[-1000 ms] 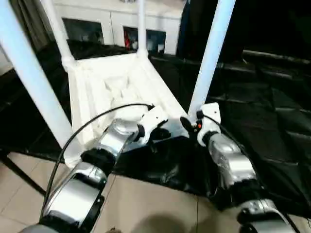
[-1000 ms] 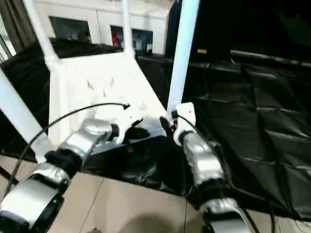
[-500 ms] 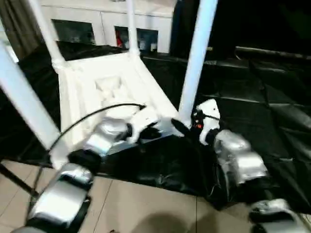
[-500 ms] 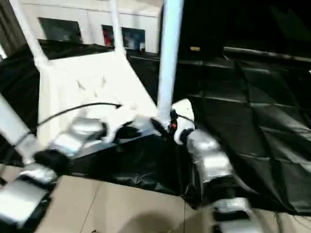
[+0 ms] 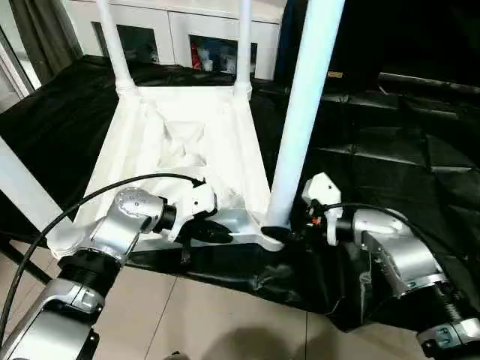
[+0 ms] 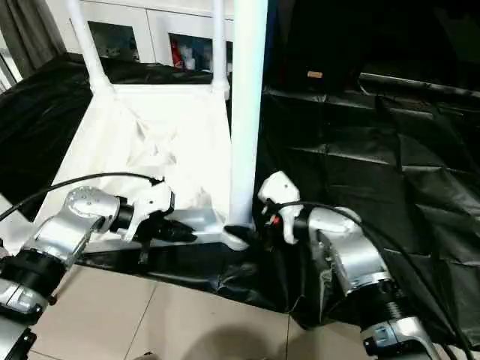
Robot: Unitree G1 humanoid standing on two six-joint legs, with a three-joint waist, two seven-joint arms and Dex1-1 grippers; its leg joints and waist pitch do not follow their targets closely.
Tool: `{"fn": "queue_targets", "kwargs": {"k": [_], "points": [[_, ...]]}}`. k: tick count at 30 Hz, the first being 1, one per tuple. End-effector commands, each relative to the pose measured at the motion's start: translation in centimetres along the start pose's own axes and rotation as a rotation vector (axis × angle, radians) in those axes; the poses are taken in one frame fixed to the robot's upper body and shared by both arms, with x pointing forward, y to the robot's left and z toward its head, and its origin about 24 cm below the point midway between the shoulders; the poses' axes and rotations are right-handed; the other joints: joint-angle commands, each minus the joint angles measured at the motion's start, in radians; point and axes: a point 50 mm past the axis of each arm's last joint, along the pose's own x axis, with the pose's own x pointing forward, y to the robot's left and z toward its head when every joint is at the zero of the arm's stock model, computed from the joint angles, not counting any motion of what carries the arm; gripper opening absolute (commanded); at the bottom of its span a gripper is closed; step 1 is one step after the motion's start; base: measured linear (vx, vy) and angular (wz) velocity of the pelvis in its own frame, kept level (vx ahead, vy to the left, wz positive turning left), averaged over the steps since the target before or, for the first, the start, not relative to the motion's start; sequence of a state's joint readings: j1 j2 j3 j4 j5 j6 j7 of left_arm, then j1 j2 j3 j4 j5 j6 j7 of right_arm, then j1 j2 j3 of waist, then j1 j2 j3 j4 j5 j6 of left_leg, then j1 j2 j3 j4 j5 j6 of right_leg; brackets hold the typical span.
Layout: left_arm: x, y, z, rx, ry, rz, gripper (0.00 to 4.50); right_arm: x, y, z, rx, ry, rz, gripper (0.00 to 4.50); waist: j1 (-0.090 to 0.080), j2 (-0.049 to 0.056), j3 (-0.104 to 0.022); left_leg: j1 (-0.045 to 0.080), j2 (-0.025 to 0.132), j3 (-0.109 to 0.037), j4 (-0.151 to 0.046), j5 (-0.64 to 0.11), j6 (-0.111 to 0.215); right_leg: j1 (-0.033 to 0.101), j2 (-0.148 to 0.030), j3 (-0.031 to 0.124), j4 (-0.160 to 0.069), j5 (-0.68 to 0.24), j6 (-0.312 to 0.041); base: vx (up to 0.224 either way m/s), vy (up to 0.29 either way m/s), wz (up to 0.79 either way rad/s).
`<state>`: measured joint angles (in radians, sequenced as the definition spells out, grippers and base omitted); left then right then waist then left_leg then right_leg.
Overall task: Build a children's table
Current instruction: Rotate leg to tighten
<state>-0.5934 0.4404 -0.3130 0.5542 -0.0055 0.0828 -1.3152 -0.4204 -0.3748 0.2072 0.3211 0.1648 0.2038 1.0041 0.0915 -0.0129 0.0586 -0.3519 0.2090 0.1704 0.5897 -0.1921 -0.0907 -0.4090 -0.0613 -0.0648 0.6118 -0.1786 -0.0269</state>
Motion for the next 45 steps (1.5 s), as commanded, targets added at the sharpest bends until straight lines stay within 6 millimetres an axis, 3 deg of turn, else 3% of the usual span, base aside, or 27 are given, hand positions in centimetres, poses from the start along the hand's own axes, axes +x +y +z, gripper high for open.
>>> {"fn": "queue_targets", "kwargs": {"k": [1,4,5,8,13,18,21,24,25,28,29,31,35,38,39,40,41,43,45], "points": [[0.2,-0.3,0.8,0.037,-0.013,-0.042,0.00,0.1,0.2,-0.4,0.001,0.029,0.026,3.78,0.001,-0.007,-0.067,0.002,0.021,0.003,-0.066,-0.148,0.040,0.060,-0.076,0.050,-0.067,-0.192,-0.199,0.000,0.000,0.00],[0.2,-0.3,0.7,0.030,-0.010,-0.031,0.00,0.1,0.3,-0.5,0.003,0.039,0.039,3.59,0.001,-0.004,-0.069,-0.001,0.022,0.001,-0.066,-0.127,0.039,0.062,-0.075,0.050,-0.063,-0.170,-0.199,0.000,0.000,0.00],[0.2,-0.3,0.7,0.027,-0.009,-0.027,0.00,0.1,0.3,-0.6,0.004,0.043,0.044,3.35,0.000,-0.004,-0.070,-0.001,0.021,0.001,-0.065,-0.120,0.040,0.062,-0.074,0.049,-0.061,-0.155,-0.202,0.000,0.000,0.00],[0.1,-0.3,0.9,0.023,-0.014,-0.022,0.00,0.1,0.5,-0.7,0.002,0.056,0.058,3.29,0.001,-0.007,-0.071,-0.002,0.021,0.002,-0.063,-0.098,0.048,0.064,-0.073,0.049,-0.056,-0.113,-0.212,0.000,0.000,0.00],[0.0,-0.3,0.9,0.021,-0.014,-0.010,0.00,0.1,0.4,-0.8,0.009,0.057,0.052,2.77,0.001,-0.005,-0.071,-0.001,0.020,0.002,-0.063,-0.108,0.048,0.064,-0.073,0.049,-0.059,-0.123,-0.214,0.000,0.000,0.00],[0.2,0.0,1.0,0.009,-0.037,0.029,0.00,0.3,0.6,-0.9,0.053,0.010,0.016,2.72,0.000,-0.007,-0.072,-0.001,0.020,0.003,-0.061,-0.104,0.048,0.064,-0.072,0.050,-0.058,-0.119,-0.213,0.000,0.000,0.00],[0.5,0.4,1.0,-0.005,-0.043,0.066,0.00,0.7,0.5,-1.2,0.086,-0.011,-0.049,2.72,-0.001,-0.004,-0.069,-0.001,0.019,0.002,-0.063,-0.124,0.039,0.062,-0.073,0.049,-0.064,-0.159,-0.203,0.000,0.000,0.00],[2.5,1.8,1.0,-0.082,-0.033,0.226,0.00,2.2,-0.2,-2.6,0.202,-0.036,-0.328,2.70,-0.006,-0.001,-0.064,0.005,0.016,0.002,-0.067,-0.173,0.011,0.055,-0.074,0.048,-0.080,-0.280,-0.175,0.000,0.000,0.00],[2.9,1.9,1.1,-0.093,-0.033,0.252,0.00,2.5,-0.2,-2.7,0.226,-0.040,-0.365,2.70,-0.008,-0.005,-0.061,0.010,0.014,0.000,-0.069,-0.203,-0.007,0.053,-0.074,0.045,-0.088,-0.353,-0.154,0.000,0.000,0.00],[4.8,2.7,2.0,-0.143,-0.033,0.345,0.00,3.9,-0.7,-2.8,0.301,-0.051,-0.563,2.70,-0.010,-0.002,-0.062,0.011,0.013,-0.004,-0.072,-0.218,-0.023,0.050,-0.075,0.045,-0.095,-0.409,-0.127,0.000,0.000,0.00],[5.8,2.9,2.5,-0.162,-0.031,0.384,0.00,4.6,-1.1,-2.7,0.314,-0.041,-0.650,2.70,-0.012,0.010,-0.063,0.010,0.010,-0.004,-0.071,-0.221,-0.025,0.051,-0.076,0.045,-0.099,-0.418,-0.121,0.000,0.000,0.00],[6.6,3.0,2.9,-0.162,-0.027,0.402,0.00,5.2,-1.1,-2.5,0.326,-0.039,-0.681,2.70,-0.011,0.002,-0.063,0.010,0.009,-0.004,-0.071,-0.224,-0.016,0.052,-0.074,0.044,-0.102,-0.417,-0.115,0.000,0.000,0.00],[7.8,2.9,3.7,-0.120,-0.016,0.405,0.00,6.9,-0.7,-1.7,0.298,-0.054,-0.679,2.70,-0.009,0.005,-0.067,0.004,0.010,-0.004,-0.070,-0.204,-0.004,0.054,-0.072,0.045,-0.096,-0.362,-0.121,0.000,0.000,0.00],[7.9,2.8,3.8,-0.106,-0.018,0.399,0.00,7.0,-0.6,-1.4,0.289,-0.072,-0.671,2.70,-0.010,0.005,-0.068,0.003,0.011,-0.003,-0.070,-0.203,0.006,0.055,-0.072,0.046,-0.092,-0.327,-0.132,0.000,0.000,0.00],[7.7,3.0,4.0,-0.089,-0.025,0.386,0.00,7.1,-0.7,-0.7,0.296,-0.132,-0.651,3.26,-0.010,0.007,-0.068,0.003,0.011,-0.003,-0.071,-0.203,0.009,0.056,-0.072,0.046,-0.091,-0.317,-0.137,0.000,0.000,0.00],[7.4,3.1,4.0,-0.081,-0.027,0.381,0.00,6.8,-0.8,-0.5,0.282,-0.153,-0.633,3.40,-0.011,0.006,-0.068,0.003,0.011,-0.003,-0.070,-0.209,0.010,0.055,-0.071,0.046,-0.092,-0.322,-0.138,0.000,0.000,0.00],[7.3,3.1,4.0,-0.080,-0.028,0.380,0.00,6.8,-0.8,-0.4,0.278,-0.158,-0.630,3.40,-0.012,0.011,-0.068,0.003,0.011,-0.003,-0.071,-0.216,0.011,0.055,-0.072,0.046,-0.094,-0.325,-0.140,0.000,0.000,0.00],[6.6,3.1,3.7,-0.052,-0.035,0.355,0.00,6.0,-1.2,-0.1,0.238,-0.180,-0.612,3.75,-0.012,0.007,-0.069,0.000,0.012,-0.005,-0.072,-0.209,0.017,0.058,-0.073,0.045,-0.091,-0.314,-0.143,0.000,0.000,0.00],[5.5,3.3,3.0,-0.053,-0.023,0.364,0.00,5.1,-1.5,0.0,0.207,-0.181,-0.565,3.75,-0.015,0.008,-0.071,0.000,0.014,-0.004,-0.070,-0.193,0.023,0.060,-0.071,0.046,-0.086,-0.267,-0.158,0.000,0.000,0.00]]}}
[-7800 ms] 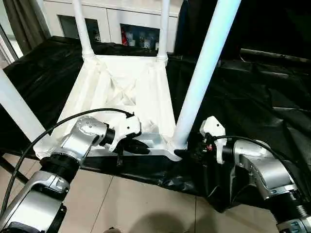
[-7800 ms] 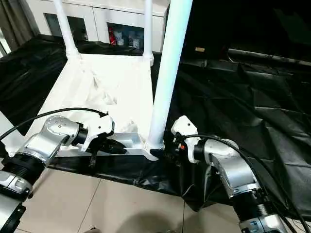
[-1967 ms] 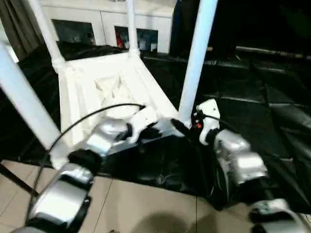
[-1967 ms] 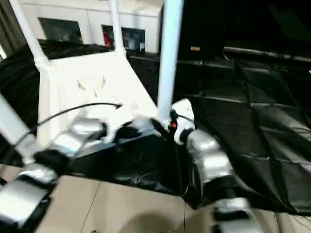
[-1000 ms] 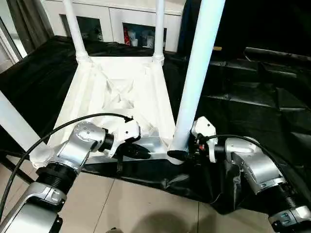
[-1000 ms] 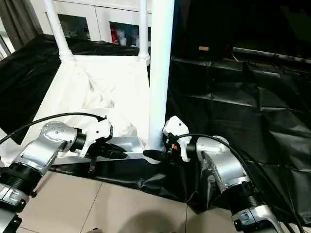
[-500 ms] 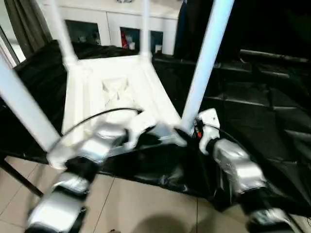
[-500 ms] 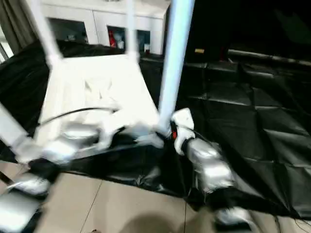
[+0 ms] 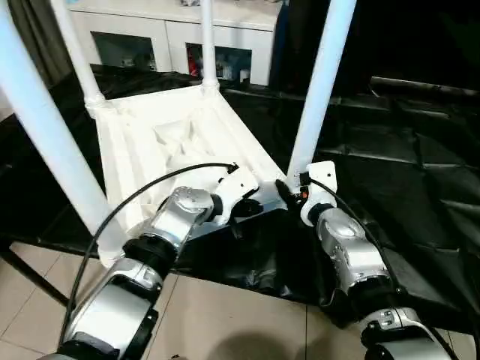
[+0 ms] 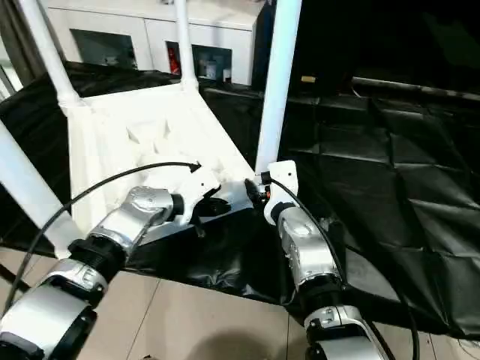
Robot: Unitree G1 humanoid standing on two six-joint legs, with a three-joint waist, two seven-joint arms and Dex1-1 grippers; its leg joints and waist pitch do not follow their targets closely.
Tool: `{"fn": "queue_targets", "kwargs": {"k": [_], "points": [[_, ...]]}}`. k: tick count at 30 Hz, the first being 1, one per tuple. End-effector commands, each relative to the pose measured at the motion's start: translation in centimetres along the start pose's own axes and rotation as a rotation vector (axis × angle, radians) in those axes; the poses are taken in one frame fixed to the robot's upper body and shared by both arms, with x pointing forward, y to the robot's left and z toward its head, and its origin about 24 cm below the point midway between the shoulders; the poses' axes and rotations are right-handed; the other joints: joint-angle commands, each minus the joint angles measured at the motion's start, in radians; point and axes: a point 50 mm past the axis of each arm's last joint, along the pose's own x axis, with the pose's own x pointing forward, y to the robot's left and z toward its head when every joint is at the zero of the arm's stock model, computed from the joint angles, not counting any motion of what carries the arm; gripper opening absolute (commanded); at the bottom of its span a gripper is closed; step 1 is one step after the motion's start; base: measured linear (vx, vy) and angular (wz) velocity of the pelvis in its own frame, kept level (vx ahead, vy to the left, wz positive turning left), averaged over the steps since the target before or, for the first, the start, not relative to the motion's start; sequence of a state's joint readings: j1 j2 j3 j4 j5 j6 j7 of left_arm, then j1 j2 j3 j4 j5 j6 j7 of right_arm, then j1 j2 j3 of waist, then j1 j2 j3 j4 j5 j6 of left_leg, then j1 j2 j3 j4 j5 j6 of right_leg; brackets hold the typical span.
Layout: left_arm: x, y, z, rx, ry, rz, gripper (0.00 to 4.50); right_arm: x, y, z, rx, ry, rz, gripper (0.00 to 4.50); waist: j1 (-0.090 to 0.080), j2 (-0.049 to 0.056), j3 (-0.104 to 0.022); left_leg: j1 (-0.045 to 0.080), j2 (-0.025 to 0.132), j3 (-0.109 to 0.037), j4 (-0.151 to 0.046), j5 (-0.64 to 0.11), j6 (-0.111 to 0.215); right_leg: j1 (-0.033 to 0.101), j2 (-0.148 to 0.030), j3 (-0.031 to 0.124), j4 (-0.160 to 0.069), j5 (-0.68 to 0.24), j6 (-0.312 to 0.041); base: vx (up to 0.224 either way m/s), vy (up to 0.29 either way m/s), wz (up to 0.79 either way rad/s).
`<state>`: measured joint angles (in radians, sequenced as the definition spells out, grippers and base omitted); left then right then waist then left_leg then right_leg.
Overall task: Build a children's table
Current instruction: Rotate leg to tighten
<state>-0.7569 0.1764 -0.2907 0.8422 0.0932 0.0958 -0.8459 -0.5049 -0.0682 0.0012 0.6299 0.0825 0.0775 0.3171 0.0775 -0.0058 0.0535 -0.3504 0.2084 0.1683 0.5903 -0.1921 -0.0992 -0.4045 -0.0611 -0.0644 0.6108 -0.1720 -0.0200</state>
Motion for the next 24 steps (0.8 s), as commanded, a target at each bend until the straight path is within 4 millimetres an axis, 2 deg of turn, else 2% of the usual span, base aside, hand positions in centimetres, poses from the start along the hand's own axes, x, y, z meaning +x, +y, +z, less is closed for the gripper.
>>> {"fn": "queue_targets", "kwargs": {"k": [1,2,3,4,6,7,8,9,10,13,14,15,16,17,19,20,24], "points": [[-1.0,0.8,0.0,0.026,-0.003,0.011,0.00,-0.3,1.4,1.2,-0.049,-0.039,0.214,3.88,-0.002,0.000,-0.065,-0.003,0.014,-0.001,-0.070,-0.189,0.034,0.056,-0.071,0.046,-0.083,-0.258,-0.170,0.000,0.000,0.00],[-1.5,1.1,-0.2,0.024,-0.006,0.010,0.00,-0.6,1.2,1.3,-0.065,-0.034,0.257,3.95,-0.002,-0.002,-0.067,-0.006,0.013,-0.001,-0.068,-0.174,0.043,0.061,-0.070,0.046,-0.079,-0.224,-0.176,0.000,0.000,0.00],[-1.5,1.1,-0.2,0.024,-0.006,0.010,0.00,-0.6,1.2,1.3,-0.065,-0.034,0.257,3.95,-0.002,-0.001,-0.067,-0.006,0.013,0.000,-0.068,-0.168,0.048,0.061,-0.070,0.046,-0.078,-0.210,-0.180,0.000,0.000,0.00],[-2.0,1.2,-0.4,0.029,-0.013,-0.015,0.00,-1.3,0.8,1.4,-0.111,-0.021,0.332,3.95,-0.006,-0.002,-0.067,-0.010,0.014,-0.001,-0.068,-0.161,0.054,0.063,-0.071,0.045,-0.076,-0.199,-0.186,0.000,0.000,0.00],[-3.1,0.9,-0.6,0.072,-0.035,-0.104,0.00,-2.7,0.1,1.4,-0.181,0.019,0.465,3.95,-0.006,-0.004,-0.067,-0.010,0.014,-0.002,-0.065,-0.151,0.067,0.068,-0.071,0.045,-0.075,-0.185,-0.190,0.000,0.000,0.00],[-3.2,0.9,-0.7,0.078,-0.037,-0.114,0.00,-2.8,0.1,1.4,-0.187,0.024,0.479,3.95,-0.010,-0.003,-0.067,-0.012,0.015,-0.001,-0.064,-0.147,0.077,0.065,-0.072,0.047,-0.073,-0.173,-0.197,0.000,0.000,0.00],[-3.4,0.8,-0.7,0.085,-0.040,-0.130,0.00,-3.0,0.0,1.4,-0.197,0.031,0.498,3.95,-0.010,-0.001,-0.067,-0.008,0.017,0.000,-0.064,-0.150,0.076,0.061,-0.072,0.047,-0.074,-0.174,-0.202,0.000,0.000,0.00],[-3.8,0.4,-0.8,0.095,-0.044,-0.179,0.00,-3.5,-0.3,1.3,-0.238,0.049,0.528,3.95,-0.010,-0.004,-0.069,-0.008,0.019,-0.001,-0.064,-0.151,0.075,0.064,-0.074,0.047,-0.070,-0.172,-0.213,0.000,0.000,0.00],[-4.2,0.1,-0.9,0.099,-0.046,-0.223,0.00,-3.8,-0.5,1.2,-0.265,0.065,0.552,3.95,-0.010,0.000,-0.066,-0.008,0.020,0.000,-0.066,-0.147,0.073,0.059,-0.073,0.047,-0.071,-0.173,-0.219,0.000,0.000,0.00],[-5.1,-0.7,-1.2,0.100,-0.045,-0.325,0.00,-4.3,-0.9,1.0,-0.301,0.099,0.592,3.95,-0.011,-0.001,-0.067,-0.005,0.023,0.001,-0.065,-0.146,0.066,0.059,-0.073,0.048,-0.064,-0.141,-0.239,0.000,0.000,0.00],[-5.4,-1.0,-1.3,0.099,-0.044,-0.358,0.00,-4.4,-1.0,1.0,-0.307,0.108,0.602,3.95,-0.008,0.001,-0.067,0.000,0.024,0.004,-0.065,-0.147,0.067,0.055,-0.072,0.049,-0.065,-0.137,-0.247,0.000,0.000,0.00],[-5.6,-1.1,-1.4,0.098,-0.043,-0.378,0.00,-4.5,-1.0,0.9,-0.316,0.122,0.616,3.95,-0.006,0.001,-0.065,-0.001,0.023,0.005,-0.065,-0.153,0.067,0.055,-0.070,0.048,-0.065,-0.138,-0.248,0.000,0.000,0.00],[-5.8,-1.2,-1.4,0.097,-0.041,-0.387,0.00,-4.6,-0.9,0.8,-0.326,0.137,0.637,3.95,-0.006,-0.006,-0.064,-0.002,0.024,0.005,-0.066,-0.157,0.067,0.056,-0.070,0.048,-0.065,-0.146,-0.245,0.000,0.000,0.00],[-5.8,-1.2,-1.4,0.097,-0.041,-0.387,0.00,-4.6,-0.9,0.8,-0.326,0.137,0.637,3.95,0.000,-0.002,-0.064,0.001,0.024,0.004,-0.067,-0.162,0.062,0.055,-0.071,0.048,-0.066,-0.168,-0.237,0.000,0.000,0.00],[-5.8,-1.1,-1.5,0.099,-0.036,-0.383,0.00,-4.7,-0.8,0.7,-0.326,0.147,0.652,3.95,0.006,-0.003,-0.062,0.002,0.023,0.005,-0.068,-0.173,0.054,0.054,-0.072,0.049,-0.071,-0.201,-0.223,0.000,0.000,0.00],[-6.0,-1.0,-1.6,0.099,-0.034,-0.384,0.00,-4.8,-0.6,0.6,-0.326,0.156,0.672,3.79,0.008,-0.011,-0.062,0.003,0.023,0.006,-0.068,-0.178,0.051,0.054,-0.071,0.049,-0.072,-0.216,-0.213,0.000,0.000,0.00],[-6.2,-1.0,-1.5,0.096,-0.033,-0.379,0.00,-4.8,-0.4,0.7,-0.311,0.161,0.698,3.46,0.009,-0.010,-0.063,-0.001,0.022,0.004,-0.068,-0.154,0.050,0.055,-0.073,0.049,-0.069,-0.209,-0.203,0.000,0.000,0.00]]}}
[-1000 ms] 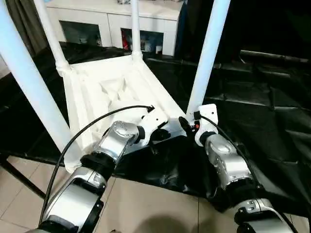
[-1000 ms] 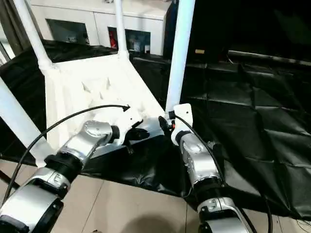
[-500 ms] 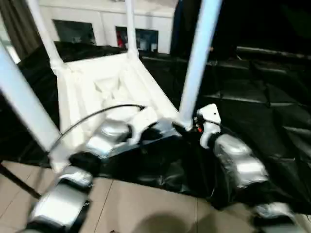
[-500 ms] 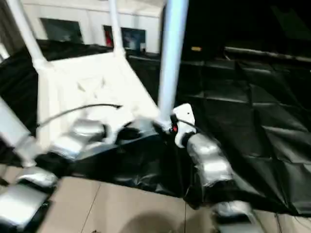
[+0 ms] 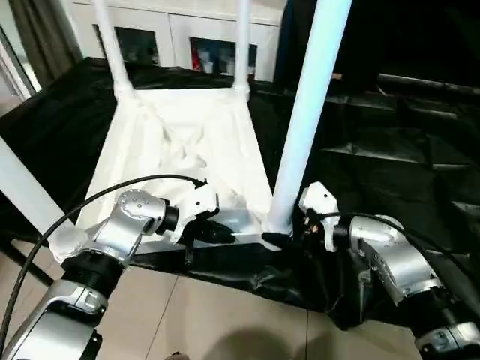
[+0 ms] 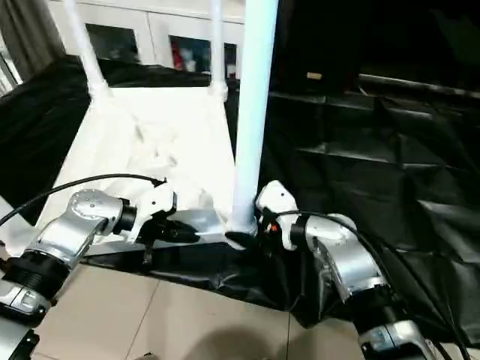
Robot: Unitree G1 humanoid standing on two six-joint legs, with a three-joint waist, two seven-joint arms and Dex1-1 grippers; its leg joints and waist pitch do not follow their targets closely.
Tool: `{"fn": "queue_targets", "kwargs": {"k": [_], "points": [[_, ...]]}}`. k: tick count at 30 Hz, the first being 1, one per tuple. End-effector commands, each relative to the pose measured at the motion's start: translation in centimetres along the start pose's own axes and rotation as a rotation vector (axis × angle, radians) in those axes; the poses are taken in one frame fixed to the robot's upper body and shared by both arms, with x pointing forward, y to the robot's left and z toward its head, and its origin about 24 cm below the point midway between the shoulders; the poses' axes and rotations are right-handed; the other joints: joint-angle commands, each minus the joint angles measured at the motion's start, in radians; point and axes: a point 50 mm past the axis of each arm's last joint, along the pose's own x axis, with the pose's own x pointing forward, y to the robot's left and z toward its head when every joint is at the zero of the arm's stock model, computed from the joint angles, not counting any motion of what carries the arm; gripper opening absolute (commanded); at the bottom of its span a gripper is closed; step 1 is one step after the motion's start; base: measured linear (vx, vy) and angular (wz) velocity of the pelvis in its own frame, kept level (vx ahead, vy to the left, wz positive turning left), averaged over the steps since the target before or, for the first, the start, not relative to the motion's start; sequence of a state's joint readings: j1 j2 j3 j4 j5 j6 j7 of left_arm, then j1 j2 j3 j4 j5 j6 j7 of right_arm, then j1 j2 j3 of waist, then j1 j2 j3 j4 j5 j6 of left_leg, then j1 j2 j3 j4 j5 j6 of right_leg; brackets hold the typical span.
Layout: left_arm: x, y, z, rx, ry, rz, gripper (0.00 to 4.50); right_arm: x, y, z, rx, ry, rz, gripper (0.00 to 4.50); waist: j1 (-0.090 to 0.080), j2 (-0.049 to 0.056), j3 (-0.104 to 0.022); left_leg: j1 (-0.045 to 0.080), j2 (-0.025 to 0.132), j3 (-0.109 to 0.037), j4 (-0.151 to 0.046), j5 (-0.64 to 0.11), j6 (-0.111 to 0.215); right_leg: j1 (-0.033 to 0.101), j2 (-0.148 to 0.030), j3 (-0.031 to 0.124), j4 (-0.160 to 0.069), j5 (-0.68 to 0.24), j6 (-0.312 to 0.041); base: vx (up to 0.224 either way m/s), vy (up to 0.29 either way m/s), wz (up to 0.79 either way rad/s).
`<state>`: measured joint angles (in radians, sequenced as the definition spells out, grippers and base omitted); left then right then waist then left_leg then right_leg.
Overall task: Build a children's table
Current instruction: Rotate leg to tighten
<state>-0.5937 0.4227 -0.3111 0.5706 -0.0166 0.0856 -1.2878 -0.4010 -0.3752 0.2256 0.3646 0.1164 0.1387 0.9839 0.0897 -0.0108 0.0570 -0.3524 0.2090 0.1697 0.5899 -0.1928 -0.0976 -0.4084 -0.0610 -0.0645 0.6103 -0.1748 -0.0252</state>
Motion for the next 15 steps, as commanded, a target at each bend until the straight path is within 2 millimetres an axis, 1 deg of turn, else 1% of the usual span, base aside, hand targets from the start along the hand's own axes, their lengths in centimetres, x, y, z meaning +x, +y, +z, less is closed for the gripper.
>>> {"fn": "queue_targets", "kwargs": {"k": [1,3,4,5,6,7,8,9,10,12,13,14,15], "points": [[0.14,-0.27,1.17,0.039,-0.035,-0.039,0.00,-0.18,-0.01,0.21,-0.005,0.005,0.018,3.32,-0.003,-0.011,-0.067,0.000,0.022,0.002,-0.068,-0.149,0.050,0.060,-0.073,0.049,-0.068,-0.202,-0.197,0.000,0.000,0.00],[0.08,-0.36,1.15,0.035,-0.034,-0.039,0.00,-0.17,0.00,0.19,-0.002,0.006,0.027,3.19,-0.002,-0.009,-0.068,0.000,0.022,0.002,-0.066,-0.136,0.052,0.060,-0.074,0.050,-0.064,-0.187,-0.201,0.000,0.000,0.00],[0.04,-0.42,1.14,0.031,-0.035,-0.038,0.00,-0.16,0.01,0.19,-0.001,0.007,0.033,3.03,-0.002,-0.009,-0.068,0.000,0.022,0.003,-0.065,-0.129,0.056,0.059,-0.073,0.049,-0.063,-0.173,-0.205,0.000,0.000,0.00],[-0.02,-0.49,1.10,0.026,-0.036,-0.039,0.00,-0.14,0.00,0.21,0.006,0.005,0.038,3.03,-0.003,-0.009,-0.067,0.000,0.022,0.003,-0.066,-0.127,0.057,0.059,-0.073,0.049,-0.063,-0.171,-0.205,0.000,0.000,0.00],[-0.03,-0.51,1.08,0.025,-0.036,-0.040,0.00,-0.14,0.00,0.21,0.009,0.004,0.039,3.03,-0.003,-0.007,-0.068,0.000,0.022,0.003,-0.065,-0.125,0.057,0.059,-0.072,0.049,-0.063,-0.167,-0.207,0.000,0.000,0.00],[-0.04,-0.53,1.04,0.023,-0.035,-0.041,0.00,-0.13,-0.01,0.21,0.013,0.002,0.039,2.90,-0.003,-0.008,-0.068,-0.001,0.021,0.003,-0.065,-0.125,0.057,0.060,-0.072,0.049,-0.063,-0.164,-0.208,0.000,0.000,0.00],[-0.03,-0.53,0.99,0.021,-0.035,-0.042,0.00,-0.12,0.00,0.17,0.019,0.004,0.040,2.82,-0.003,-0.008,-0.067,-0.001,0.020,0.004,-0.065,-0.126,0.057,0.060,-0.072,0.049,-0.064,-0.169,-0.206,0.000,0.000,0.00],[-0.02,-0.53,0.95,0.020,-0.035,-0.042,0.00,-0.12,0.00,0.12,0.022,0.005,0.041,2.82,-0.003,-0.008,-0.068,0.000,0.020,0.004,-0.064,-0.127,0.056,0.060,-0.072,0.049,-0.064,-0.171,-0.205,0.000,0.000,0.00],[-0.01,-0.56,0.91,0.017,-0.035,-0.043,0.00,-0.12,0.05,0.07,0.025,0.007,0.042,2.80,-0.002,-0.006,-0.067,0.000,0.020,0.003,-0.065,-0.129,0.055,0.060,-0.073,0.049,-0.065,-0.176,-0.204,0.000,0.000,0.00],[0.08,-0.60,0.79,0.010,-0.034,-0.042,0.00,-0.07,0.06,-0.06,0.044,-0.007,0.025,2.75,-0.003,-0.004,-0.067,0.000,0.020,0.003,-0.065,-0.134,0.052,0.060,-0.072,0.049,-0.066,-0.184,-0.202,0.000,0.000,0.00],[0.35,-0.59,0.67,0.001,-0.032,-0.030,0.00,0.13,-0.07,-0.20,0.073,-0.031,-0.022,2.74,-0.004,-0.004,-0.067,0.000,0.020,0.003,-0.065,-0.137,0.050,0.060,-0.072,0.049,-0.066,-0.180,-0.203,0.000,0.000,0.00],[0.35,-0.59,0.67,0.001,-0.032,-0.030,0.00,0.13,-0.07,-0.20,0.073,-0.031,-0.022,2.74,-0.003,-0.004,-0.067,-0.001,0.020,0.003,-0.065,-0.140,0.048,0.060,-0.072,0.049,-0.067,-0.184,-0.202,0.000,0.000,0.00],[0.88,-0.19,0.56,0.003,-0.027,0.030,0.00,0.43,-0.32,-0.45,0.093,-0.035,-0.085,2.74,-0.004,-0.007,-0.067,0.000,0.019,0.002,-0.066,-0.145,0.045,0.060,-0.072,0.048,-0.068,-0.195,-0.199,0.000,0.000,0.00]]}}
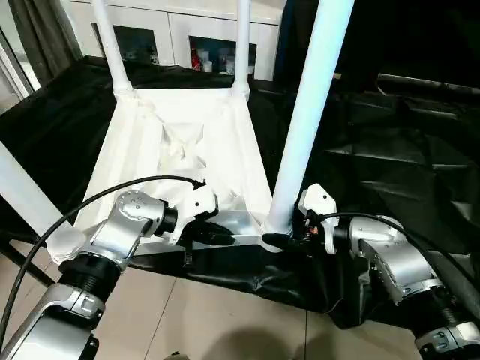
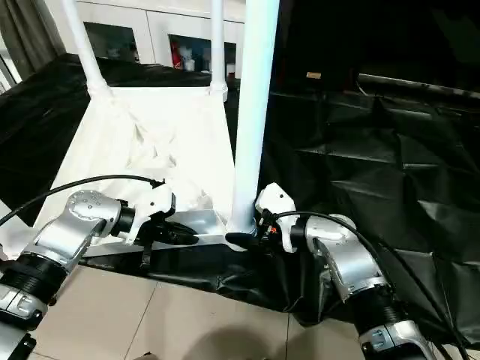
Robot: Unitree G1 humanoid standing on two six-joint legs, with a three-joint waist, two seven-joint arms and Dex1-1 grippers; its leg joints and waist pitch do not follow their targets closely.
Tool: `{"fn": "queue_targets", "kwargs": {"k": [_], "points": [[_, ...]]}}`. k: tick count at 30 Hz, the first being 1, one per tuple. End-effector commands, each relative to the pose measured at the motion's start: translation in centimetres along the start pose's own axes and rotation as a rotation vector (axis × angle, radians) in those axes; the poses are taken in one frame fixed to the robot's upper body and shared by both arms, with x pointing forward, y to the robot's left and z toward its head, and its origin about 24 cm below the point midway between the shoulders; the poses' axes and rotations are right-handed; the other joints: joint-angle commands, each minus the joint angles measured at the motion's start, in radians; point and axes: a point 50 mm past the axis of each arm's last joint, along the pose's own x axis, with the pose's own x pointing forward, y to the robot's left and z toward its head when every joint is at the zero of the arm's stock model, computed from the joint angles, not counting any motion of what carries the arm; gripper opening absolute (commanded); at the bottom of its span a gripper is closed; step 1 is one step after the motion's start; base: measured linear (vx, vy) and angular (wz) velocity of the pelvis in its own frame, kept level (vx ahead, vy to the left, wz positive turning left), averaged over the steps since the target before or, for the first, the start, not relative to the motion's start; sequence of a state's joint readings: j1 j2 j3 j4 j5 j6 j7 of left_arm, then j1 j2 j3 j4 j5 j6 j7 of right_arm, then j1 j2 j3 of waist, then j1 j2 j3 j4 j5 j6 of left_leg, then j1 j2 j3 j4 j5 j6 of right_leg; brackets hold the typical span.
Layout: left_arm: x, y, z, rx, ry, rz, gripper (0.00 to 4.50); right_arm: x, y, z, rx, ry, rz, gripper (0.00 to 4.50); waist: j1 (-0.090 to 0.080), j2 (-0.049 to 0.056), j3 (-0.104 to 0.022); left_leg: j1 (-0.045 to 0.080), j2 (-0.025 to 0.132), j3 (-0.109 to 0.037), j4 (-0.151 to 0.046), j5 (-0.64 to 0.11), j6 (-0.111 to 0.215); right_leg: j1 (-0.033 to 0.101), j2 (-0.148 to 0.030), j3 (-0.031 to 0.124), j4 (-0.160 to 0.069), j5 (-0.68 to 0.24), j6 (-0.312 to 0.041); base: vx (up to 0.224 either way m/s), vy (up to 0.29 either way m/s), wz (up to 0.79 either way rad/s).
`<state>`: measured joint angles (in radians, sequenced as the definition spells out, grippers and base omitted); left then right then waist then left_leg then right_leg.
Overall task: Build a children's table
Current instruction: Rotate leg to tighten
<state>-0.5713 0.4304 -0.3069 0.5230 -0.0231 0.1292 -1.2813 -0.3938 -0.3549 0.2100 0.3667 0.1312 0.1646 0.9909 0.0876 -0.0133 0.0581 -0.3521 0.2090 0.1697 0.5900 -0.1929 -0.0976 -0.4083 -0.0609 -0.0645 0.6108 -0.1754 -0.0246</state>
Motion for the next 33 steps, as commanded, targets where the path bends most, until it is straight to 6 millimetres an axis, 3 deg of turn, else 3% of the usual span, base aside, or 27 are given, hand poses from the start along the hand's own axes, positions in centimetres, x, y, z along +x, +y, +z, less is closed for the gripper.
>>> {"fn": "queue_targets", "kwargs": {"k": [1,2,3,4,5,6,7,9,12,13,15,17,19,22,25,27,30,33], "points": [[1.4,0.4,0.5,0.026,-0.024,0.068,0.00,0.4,-0.7,-0.4,0.058,-0.022,-0.135,2.74,-0.002,-0.002,-0.067,0.000,0.019,0.003,-0.066,-0.149,0.043,0.058,-0.072,0.049,-0.070,-0.203,-0.198,0.000,0.000,0.00],[2.0,0.9,0.5,0.009,-0.024,0.146,0.00,0.8,-1.0,-0.8,0.082,-0.019,-0.203,2.74,-0.005,0.000,-0.062,0.002,0.018,0.002,-0.069,-0.178,0.030,0.055,-0.072,0.046,-0.078,-0.262,-0.187,0.000,0.000,0.00],[2.7,1.2,0.4,-0.009,-0.021,0.207,0.00,1.1,-1.2,-1.2,0.109,-0.017,-0.281,2.74,-0.007,-0.005,-0.060,0.004,0.015,0.004,-0.069,-0.192,0.025,0.054,-0.070,0.046,-0.085,-0.302,-0.174,0.000,0.000,0.00],[3.4,1.4,0.4,-0.030,-0.019,0.245,0.00,1.5,-1.3,-1.5,0.156,-0.026,-0.350,2.74,-0.006,-0.004,-0.058,0.013,0.014,0.003,-0.068,-0.223,0.010,0.049,-0.072,0.045,-0.094,-0.382,-0.155,0.000,0.000,0.00],[4.0,1.6,0.5,-0.050,-0.018,0.275,0.00,2.0,-1.4,-1.7,0.200,-0.040,-0.416,2.74,-0.006,-0.010,-0.061,0.009,0.014,0.000,-0.070,-0.215,0.006,0.053,-0.075,0.046,-0.095,-0.410,-0.136,0.000,0.000,0.00],[4.0,1.6,0.5,-0.050,-0.018,0.275,0.00,2.0,-1.4,-1.7,0.200,-0.040,-0.416,2.74,-0.006,-0.009,-0.062,0.006,0.013,0.000,-0.071,-0.207,0.006,0.053,-0.076,0.047,-0.094,-0.414,-0.128,0.000,0.000,0.00],[5.0,1.9,0.9,-0.087,-0.027,0.322,0.00,2.8,-1.4,-1.9,0.275,-0.063,-0.533,2.74,-0.008,-0.009,-0.060,0.007,0.014,0.000,-0.072,-0.211,0.006,0.049,-0.076,0.047,-0.099,-0.435,-0.116,0.000,0.000,0.00],[5.8,2.1,1.3,-0.108,-0.030,0.342,0.00,3.5,-1.3,-2.0,0.309,-0.070,-0.602,2.74,-0.006,-0.010,-0.060,0.010,0.011,-0.001,-0.071,-0.213,0.002,0.044,-0.077,0.046,-0.103,-0.462,-0.104,0.000,0.000,0.00],[7.4,2.5,2.4,-0.123,-0.031,0.408,0.00,5.4,-1.2,-1.6,0.350,-0.080,-0.711,2.74,-0.008,-0.014,-0.062,0.010,0.011,-0.002,-0.072,-0.218,0.003,0.042,-0.077,0.045,-0.106,-0.473,-0.091,0.000,0.000,0.00],[8.1,2.7,3.1,-0.120,-0.029,0.415,0.00,6.8,-1.0,-0.8,0.309,-0.072,-0.704,2.74,-0.009,-0.010,-0.062,0.010,0.012,-0.004,-0.074,-0.223,0.001,0.043,-0.077,0.044,-0.104,-0.467,-0.095,0.000,0.000,0.00],[8.3,2.6,3.5,-0.109,-0.026,0.401,0.00,7.6,-0.7,0.0,0.263,-0.085,-0.657,2.74,-0.009,-0.007,-0.062,0.006,0.011,-0.003,-0.073,-0.216,0.008,0.045,-0.076,0.045,-0.101,-0.419,-0.103,0.000,0.000,0.00],[8.3,2.6,3.5,-0.103,-0.020,0.386,0.00,7.8,-0.6,0.4,0.250,-0.101,-0.632,2.74,-0.009,-0.011,-0.064,0.004,0.011,-0.003,-0.074,-0.218,0.016,0.049,-0.076,0.045,-0.099,-0.403,-0.106,0.000,0.000,0.00],[8.1,2.4,3.3,-0.087,-0.004,0.345,0.00,7.7,-0.5,1.1,0.274,-0.175,-0.569,2.74,-0.008,-0.009,-0.065,0.004,0.013,-0.003,-0.074,-0.213,0.025,0.049,-0.077,0.046,-0.096,-0.377,-0.115,0.000,0.000,0.00],[7.8,2.3,3.0,-0.095,0.007,0.317,0.00,7.3,-0.6,1.4,0.251,-0.199,-0.540,3.44,-0.008,-0.010,-0.067,0.001,0.013,-0.002,-0.073,-0.195,0.029,0.053,-0.076,0.047,-0.090,-0.326,-0.137,0.000,0.000,0.00],[6.9,2.5,2.5,-0.095,0.010,0.303,0.00,6.1,-1.3,1.9,0.193,-0.220,-0.502,3.49,-0.009,-0.014,-0.068,-0.003,0.014,-0.001,-0.072,-0.180,0.041,0.057,-0.077,0.047,-0.086,-0.299,-0.149,0.000,0.000,0.00],[6.3,2.5,2.1,-0.082,0.018,0.273,0.00,5.2,-1.5,1.9,0.162,-0.206,-0.440,3.87,-0.011,-0.017,-0.067,-0.002,0.015,0.000,-0.071,-0.173,0.049,0.057,-0.077,0.046,-0.087,-0.295,-0.157,0.000,0.000,0.00],[5.4,2.3,1.6,-0.077,0.028,0.216,0.00,3.8,-1.3,1.6,0.120,-0.175,-0.315,3.87,-0.008,-0.015,-0.067,-0.005,0.017,-0.002,-0.071,-0.160,0.067,0.064,-0.075,0.046,-0.083,-0.267,-0.160,0.000,0.000,0.00],[4.0,1.4,1.1,-0.037,0.031,0.095,0.00,1.6,-0.7,1.0,0.054,-0.113,-0.140,3.87,-0.007,-0.017,-0.066,-0.005,0.022,0.000,-0.070,-0.156,0.082,0.061,-0.078,0.049,-0.078,-0.232,-0.174,0.000,0.000,0.00]]}}
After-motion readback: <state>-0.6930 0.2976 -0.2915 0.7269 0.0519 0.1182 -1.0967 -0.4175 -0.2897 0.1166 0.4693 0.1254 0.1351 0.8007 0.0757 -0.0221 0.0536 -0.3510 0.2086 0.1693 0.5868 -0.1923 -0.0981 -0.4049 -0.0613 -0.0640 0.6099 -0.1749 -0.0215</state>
